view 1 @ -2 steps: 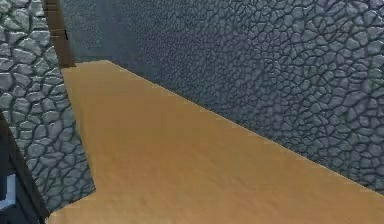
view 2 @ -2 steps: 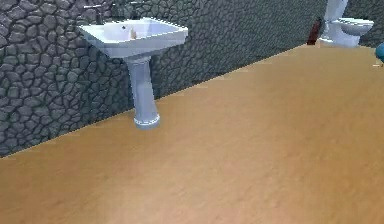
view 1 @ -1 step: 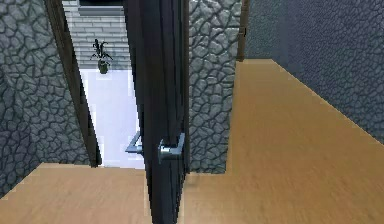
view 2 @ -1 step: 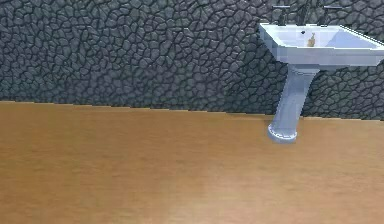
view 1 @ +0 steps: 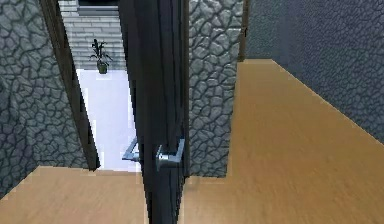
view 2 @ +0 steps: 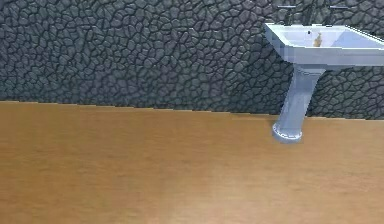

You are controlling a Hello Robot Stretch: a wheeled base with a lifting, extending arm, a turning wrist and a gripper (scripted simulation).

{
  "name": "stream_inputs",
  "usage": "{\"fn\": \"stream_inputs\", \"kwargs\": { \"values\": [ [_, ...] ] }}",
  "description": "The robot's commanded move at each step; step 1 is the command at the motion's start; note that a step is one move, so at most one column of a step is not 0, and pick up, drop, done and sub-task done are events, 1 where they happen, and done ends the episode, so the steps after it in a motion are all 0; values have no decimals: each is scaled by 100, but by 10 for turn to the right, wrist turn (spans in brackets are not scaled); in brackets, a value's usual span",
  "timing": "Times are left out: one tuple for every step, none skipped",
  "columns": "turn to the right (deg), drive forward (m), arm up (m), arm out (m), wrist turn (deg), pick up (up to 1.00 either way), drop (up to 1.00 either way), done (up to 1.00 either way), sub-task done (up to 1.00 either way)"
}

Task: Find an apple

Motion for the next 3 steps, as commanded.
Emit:
{"fn": "stream_inputs", "kwargs": {
  "values": [
    [360, 0, 0, 0, 0, 0, 0, 0, 0],
    [0, 100, 0, 0, 0, 0, 0, 0, 0],
    [30, 0, 0, 0, 0, 0, 0, 0, 0]
  ]
}}
